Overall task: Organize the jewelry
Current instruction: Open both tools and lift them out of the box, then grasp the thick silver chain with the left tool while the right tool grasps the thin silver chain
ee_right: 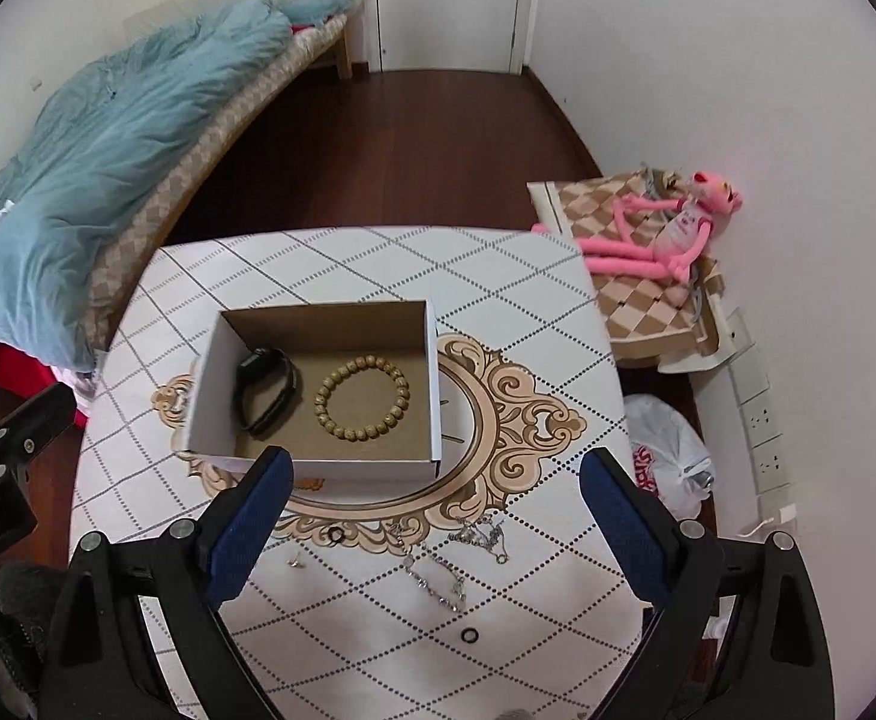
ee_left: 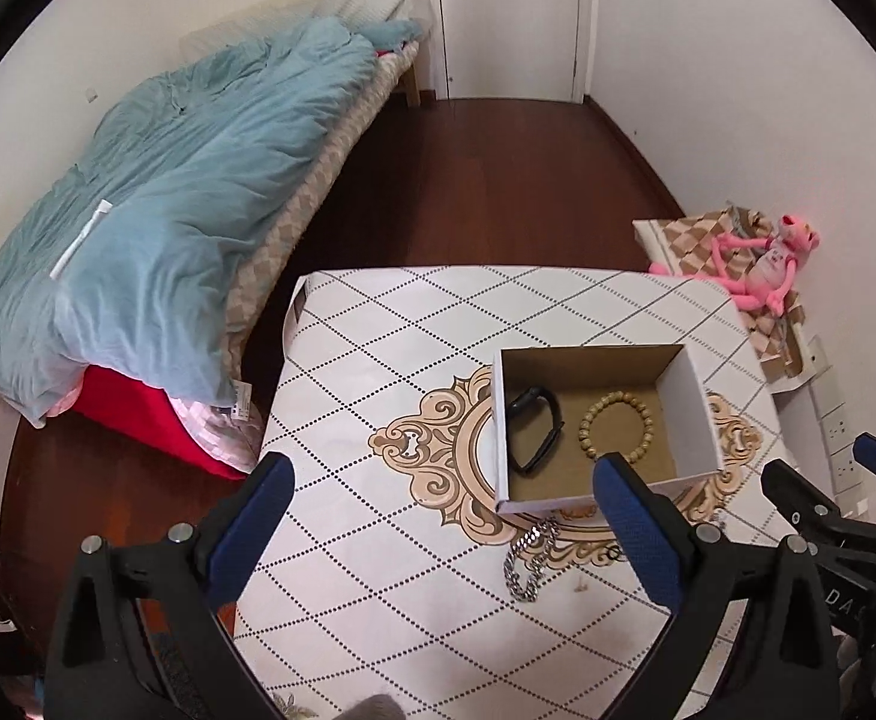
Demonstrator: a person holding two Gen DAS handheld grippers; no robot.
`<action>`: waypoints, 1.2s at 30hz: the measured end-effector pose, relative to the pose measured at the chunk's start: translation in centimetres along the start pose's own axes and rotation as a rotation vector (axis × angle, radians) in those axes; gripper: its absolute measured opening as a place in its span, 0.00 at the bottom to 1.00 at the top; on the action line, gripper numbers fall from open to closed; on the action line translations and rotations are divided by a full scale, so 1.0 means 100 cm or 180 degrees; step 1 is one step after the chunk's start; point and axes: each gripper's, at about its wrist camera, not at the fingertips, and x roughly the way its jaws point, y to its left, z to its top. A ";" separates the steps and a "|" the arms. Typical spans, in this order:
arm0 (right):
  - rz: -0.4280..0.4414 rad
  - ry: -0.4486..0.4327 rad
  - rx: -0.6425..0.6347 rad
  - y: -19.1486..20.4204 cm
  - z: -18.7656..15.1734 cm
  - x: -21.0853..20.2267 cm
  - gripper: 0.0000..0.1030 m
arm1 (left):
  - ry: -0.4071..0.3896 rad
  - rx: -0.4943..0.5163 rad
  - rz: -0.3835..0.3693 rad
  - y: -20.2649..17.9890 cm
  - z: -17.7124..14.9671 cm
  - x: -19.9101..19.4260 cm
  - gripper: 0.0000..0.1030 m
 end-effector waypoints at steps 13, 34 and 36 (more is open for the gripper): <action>0.0189 -0.0164 0.0117 -0.001 -0.029 -0.052 0.95 | 0.0048 -0.0158 -0.0003 0.013 -0.030 -0.025 0.99; 0.0271 0.0555 0.0123 -0.007 -0.109 0.127 0.53 | 0.0822 -0.0072 0.0260 0.009 -0.116 0.107 0.99; 0.0187 0.0533 0.0036 -0.001 -0.110 0.130 0.40 | 0.0834 -0.0078 0.0237 0.009 -0.115 0.110 0.99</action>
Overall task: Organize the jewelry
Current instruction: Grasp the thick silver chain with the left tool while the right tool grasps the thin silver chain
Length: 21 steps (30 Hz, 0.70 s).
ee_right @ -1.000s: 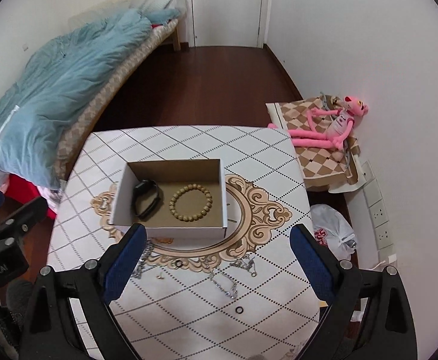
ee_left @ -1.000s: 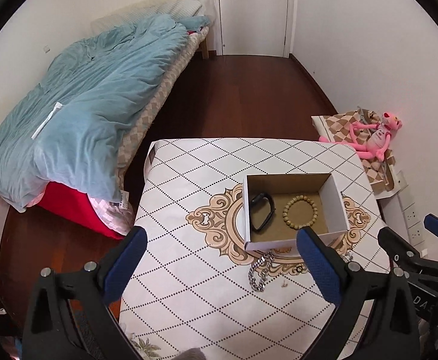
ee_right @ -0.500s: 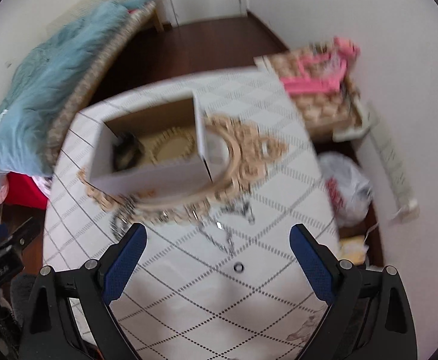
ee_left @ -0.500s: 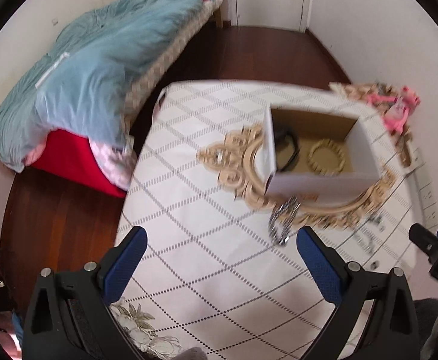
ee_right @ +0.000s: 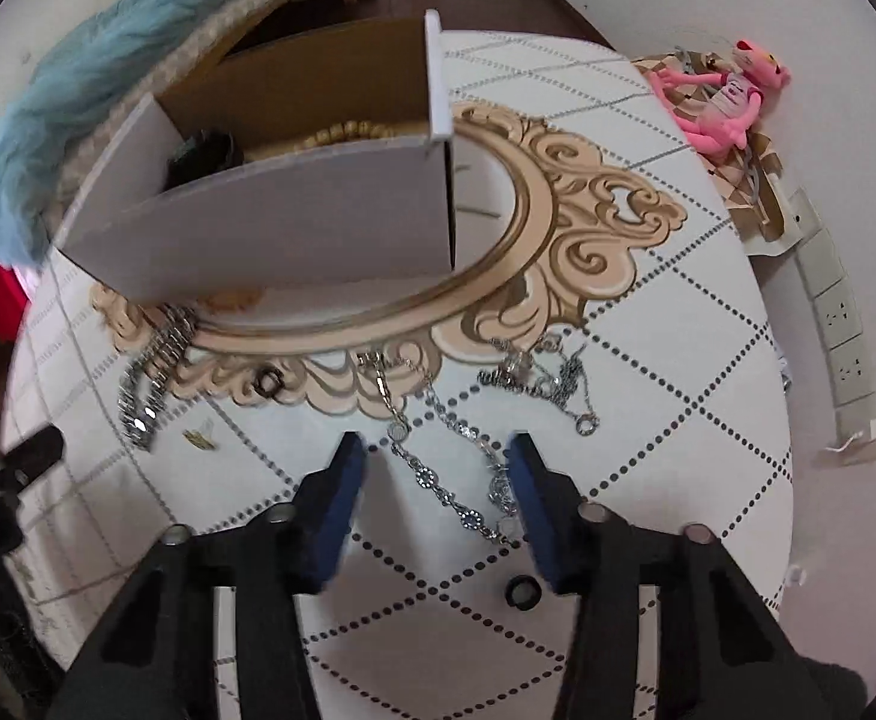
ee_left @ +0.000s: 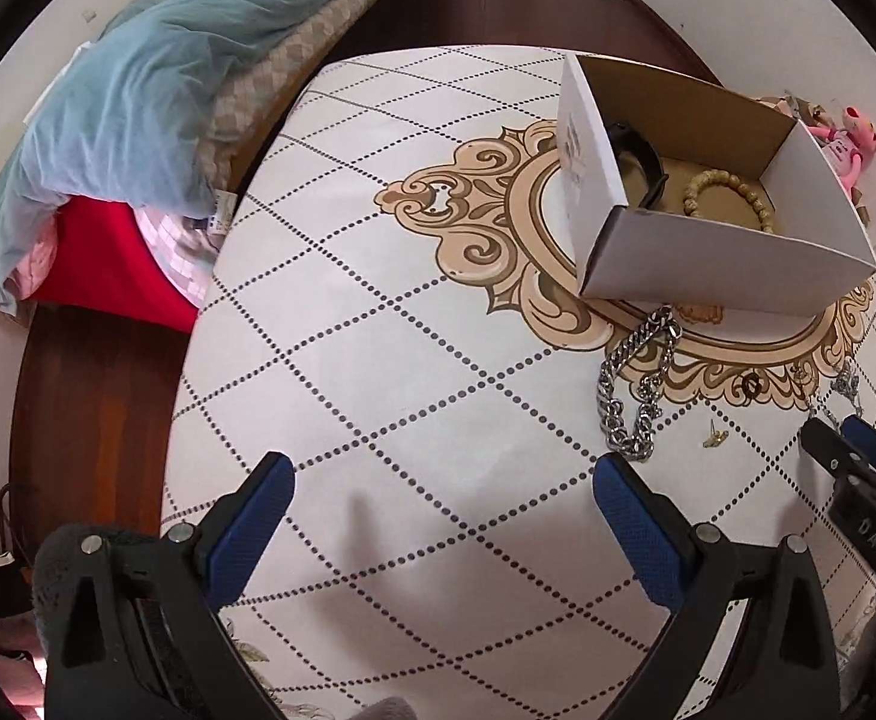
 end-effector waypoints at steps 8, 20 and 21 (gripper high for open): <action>-0.0021 -0.0126 0.0050 -0.003 -0.006 -0.003 0.03 | 0.0007 0.0028 -0.0352 -0.009 0.017 0.011 0.98; 0.0063 -0.0219 0.0263 -0.019 -0.003 -0.018 0.03 | 0.0139 0.0277 -0.0600 -0.035 0.027 0.034 0.56; 0.0058 -0.0220 0.0264 -0.019 -0.003 -0.018 0.03 | 0.0128 0.0308 -0.0588 -0.037 0.026 0.034 0.55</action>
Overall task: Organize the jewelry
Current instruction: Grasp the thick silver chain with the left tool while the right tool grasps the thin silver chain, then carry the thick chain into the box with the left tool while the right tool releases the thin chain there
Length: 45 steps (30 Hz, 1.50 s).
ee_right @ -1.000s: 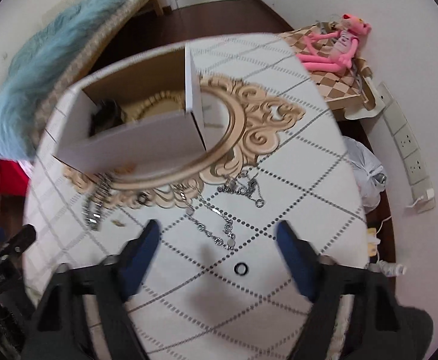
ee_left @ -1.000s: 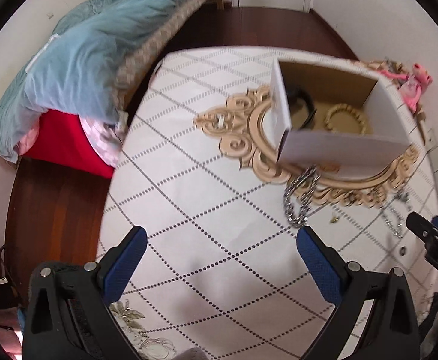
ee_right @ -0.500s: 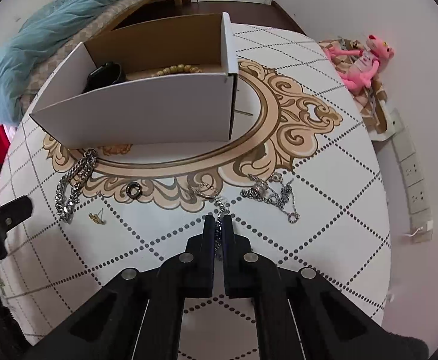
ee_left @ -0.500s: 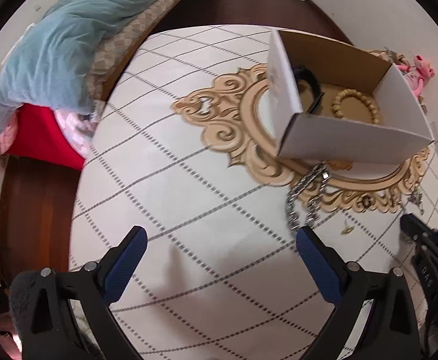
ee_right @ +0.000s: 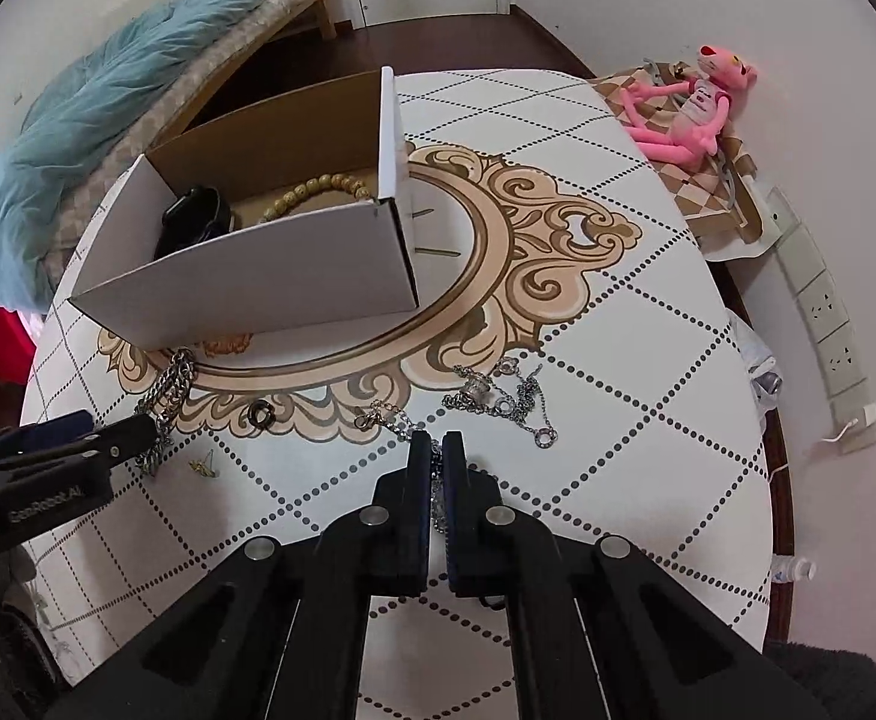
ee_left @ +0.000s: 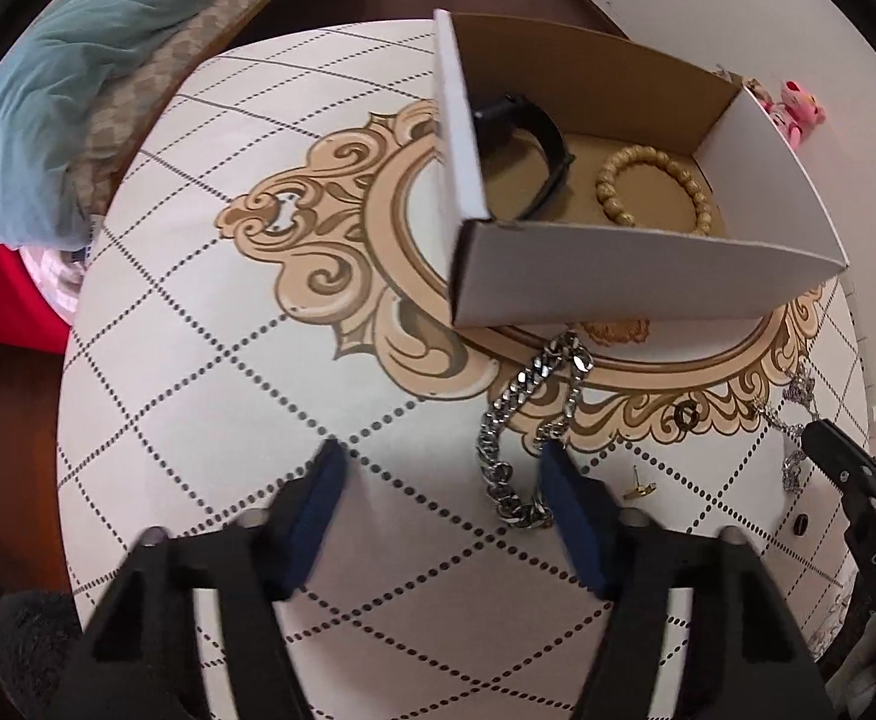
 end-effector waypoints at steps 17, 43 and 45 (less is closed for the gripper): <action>0.0180 -0.0105 0.0182 -0.003 -0.002 -0.018 0.03 | -0.0188 -0.0127 -0.0439 0.025 -0.007 -0.030 0.03; 0.0892 -0.0712 0.0043 0.022 0.092 -0.137 0.03 | -0.1128 0.0238 -0.1040 -0.005 0.067 -0.185 0.01; 0.0888 -0.0727 -0.0004 0.027 0.111 -0.136 0.03 | -0.1162 0.0271 -0.0993 -0.007 0.081 -0.183 0.01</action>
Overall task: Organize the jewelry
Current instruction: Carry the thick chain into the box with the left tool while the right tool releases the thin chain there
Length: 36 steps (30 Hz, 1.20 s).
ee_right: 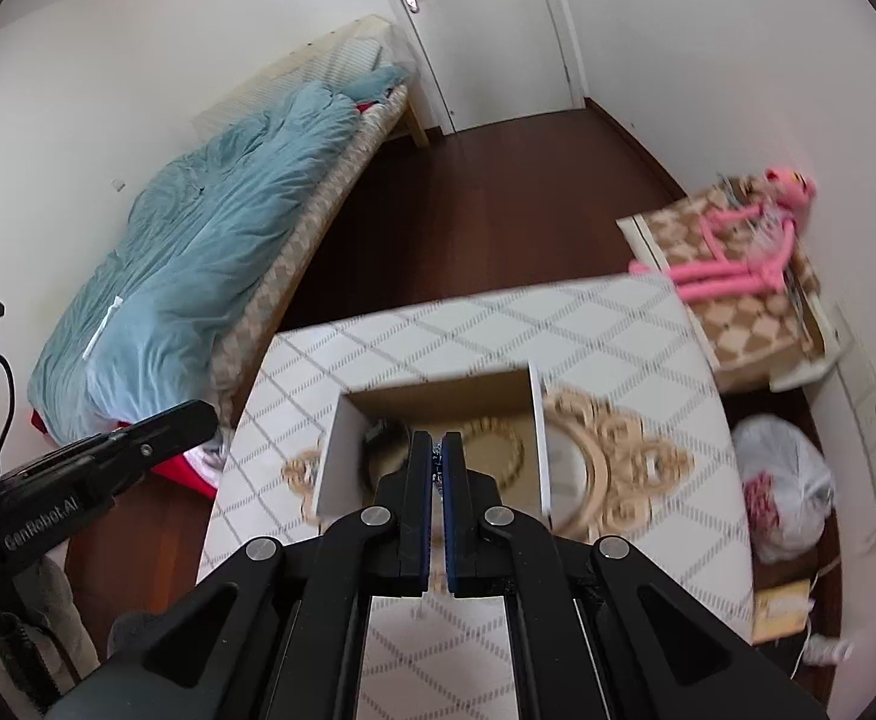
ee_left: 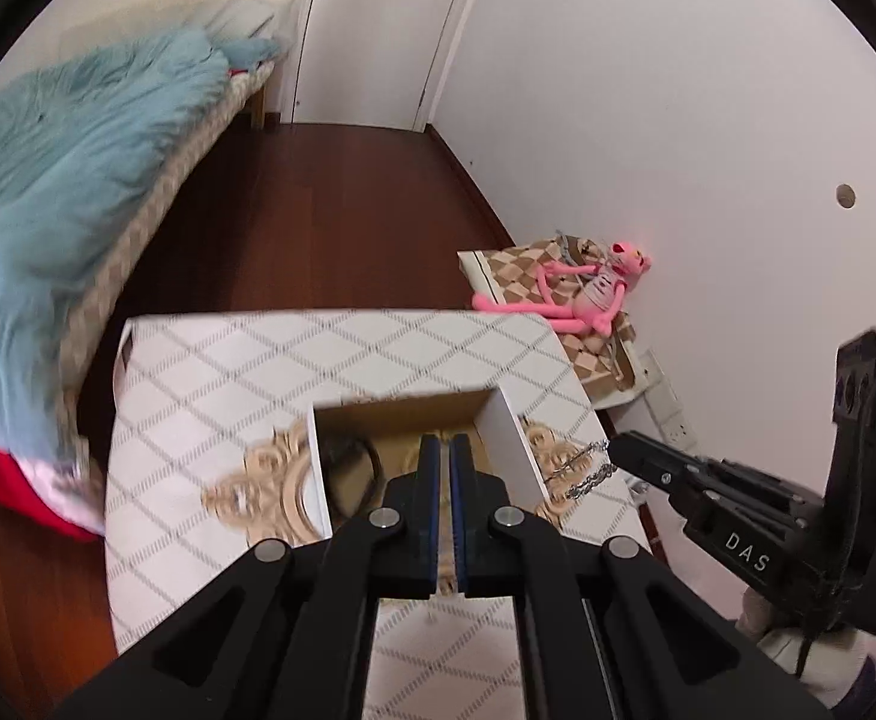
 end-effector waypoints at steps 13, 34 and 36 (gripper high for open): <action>-0.0005 0.0127 0.0069 -0.013 -0.011 0.025 0.03 | 0.0487 -0.0248 0.0615 0.036 -0.073 0.042 0.60; -0.0460 0.0424 0.0556 -0.074 -0.109 0.044 0.03 | 0.0868 -0.0011 0.0800 0.007 -0.125 0.155 0.22; -0.0461 0.0424 0.0550 -0.072 -0.108 0.044 0.03 | 0.0859 -0.0056 0.0695 0.010 -0.123 0.153 0.16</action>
